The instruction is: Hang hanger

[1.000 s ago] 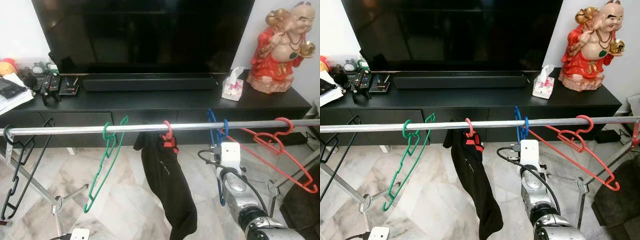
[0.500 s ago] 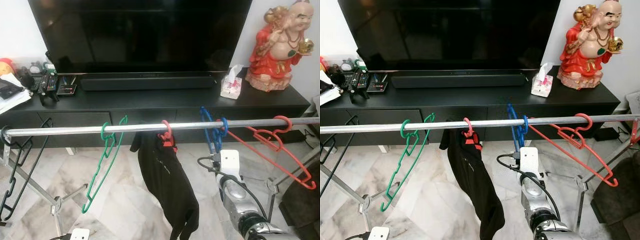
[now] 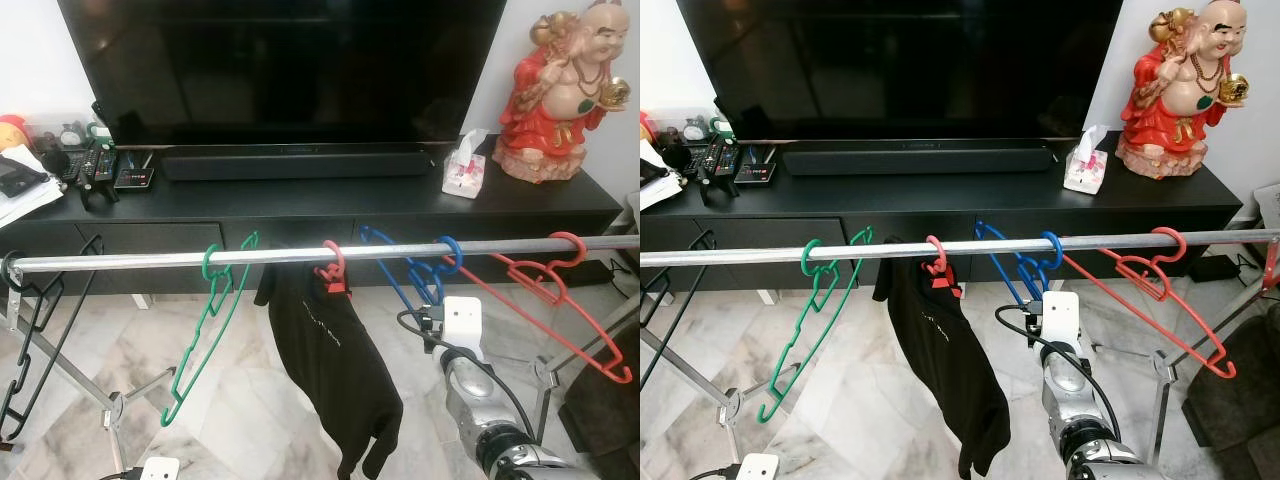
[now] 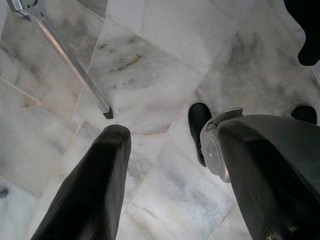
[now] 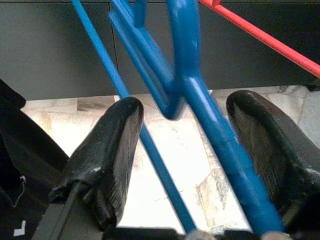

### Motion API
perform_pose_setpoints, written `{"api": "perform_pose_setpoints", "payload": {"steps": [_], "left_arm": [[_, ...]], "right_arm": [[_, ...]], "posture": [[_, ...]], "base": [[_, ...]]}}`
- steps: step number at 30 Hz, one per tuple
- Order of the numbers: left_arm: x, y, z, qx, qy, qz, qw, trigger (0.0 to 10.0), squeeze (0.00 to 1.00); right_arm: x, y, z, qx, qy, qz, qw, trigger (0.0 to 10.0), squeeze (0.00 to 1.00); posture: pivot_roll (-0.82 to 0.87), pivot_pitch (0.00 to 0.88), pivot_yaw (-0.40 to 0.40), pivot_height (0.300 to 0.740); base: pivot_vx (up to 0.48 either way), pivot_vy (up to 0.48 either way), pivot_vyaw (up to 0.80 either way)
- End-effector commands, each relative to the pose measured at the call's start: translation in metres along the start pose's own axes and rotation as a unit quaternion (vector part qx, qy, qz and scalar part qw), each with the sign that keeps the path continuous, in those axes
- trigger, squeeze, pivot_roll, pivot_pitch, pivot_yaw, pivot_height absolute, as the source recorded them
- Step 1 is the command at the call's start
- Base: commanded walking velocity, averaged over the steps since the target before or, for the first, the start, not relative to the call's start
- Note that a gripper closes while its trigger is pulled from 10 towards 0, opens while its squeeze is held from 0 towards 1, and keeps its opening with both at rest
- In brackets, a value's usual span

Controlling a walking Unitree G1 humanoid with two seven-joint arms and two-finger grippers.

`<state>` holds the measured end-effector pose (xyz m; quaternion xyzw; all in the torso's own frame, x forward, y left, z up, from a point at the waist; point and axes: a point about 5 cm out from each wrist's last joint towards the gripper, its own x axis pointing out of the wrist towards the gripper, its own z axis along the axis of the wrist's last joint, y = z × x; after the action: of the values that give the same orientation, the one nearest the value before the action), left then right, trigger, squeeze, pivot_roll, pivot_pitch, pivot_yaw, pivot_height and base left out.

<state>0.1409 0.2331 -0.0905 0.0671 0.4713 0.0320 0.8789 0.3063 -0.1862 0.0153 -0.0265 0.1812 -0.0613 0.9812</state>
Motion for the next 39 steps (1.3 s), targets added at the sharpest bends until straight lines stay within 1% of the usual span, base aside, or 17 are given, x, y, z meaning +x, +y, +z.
{"api": "perform_pose_setpoints", "payload": {"steps": [1,12,21,24,25,26,28,33,39], "left_arm": [[-0.001,-0.001,-0.006,0.006,0.007,-0.003,1.0,10.0,0.0],[-0.002,-0.003,-0.007,0.006,0.008,-0.006,1.0,10.0,0.0],[-0.001,-0.003,-0.006,0.007,0.007,-0.006,1.0,10.0,0.0],[-0.002,-0.003,-0.007,0.008,0.008,-0.006,1.0,10.0,0.0],[-0.002,-0.003,-0.007,0.008,0.008,-0.006,1.0,10.0,0.0],[-0.002,-0.002,-0.007,0.008,0.008,-0.006,1.0,10.0,0.0],[-0.002,-0.002,-0.007,0.007,0.009,-0.006,1.0,10.0,0.0],[-0.002,-0.002,-0.008,0.008,0.009,-0.007,1.0,10.0,0.0],[-0.002,-0.004,-0.007,0.009,0.008,-0.01,1.0,10.0,0.0]], "right_arm": [[0.001,0.001,0.005,0.01,-0.014,0.002,1.0,10.0,1.0],[-0.001,0.001,0.004,0.02,-0.026,0.009,0.999,10.0,1.0],[-0.005,0.003,0.006,0.039,-0.059,0.013,0.997,10.0,1.0],[-0.006,0.002,0.011,0.047,-0.085,0.014,0.995,10.0,1.0],[-0.006,0.002,0.011,0.047,-0.085,0.014,0.995,10.0,1.0],[-0.008,0.001,0.014,0.054,-0.105,0.015,0.993,10.0,1.0],[-0.01,-0.001,0.016,0.055,-0.122,0.015,0.991,10.0,1.0],[-0.013,-0.005,0.018,0.053,-0.138,0.012,0.989,10.0,1.0],[-0.023,-0.005,0.02,0.062,-0.175,0.026,0.982,10.0,1.0]], "posture": [[-0.01,0.0,-0.04,0.74],[-0.01,0.0,-0.042,0.74],[-0.01,0.0,-0.041,0.74],[-0.01,0.0,-0.041,0.74],[-0.01,0.0,-0.041,0.74],[-0.01,0.0,-0.043,0.74],[-0.01,0.0,-0.043,0.74],[-0.02,0.0,-0.041,0.74],[-0.02,0.0,-0.043,0.74]], "base": [[0.0,0.0,0.0],[0.0,0.0,0.0],[0.0,0.0,0.0],[0.0,0.0,0.0],[0.0,0.0,0.0],[0.0,0.0,0.0],[0.0,0.0,0.0],[0.0,0.0,0.0],[0.0,0.0,0.0]]}}
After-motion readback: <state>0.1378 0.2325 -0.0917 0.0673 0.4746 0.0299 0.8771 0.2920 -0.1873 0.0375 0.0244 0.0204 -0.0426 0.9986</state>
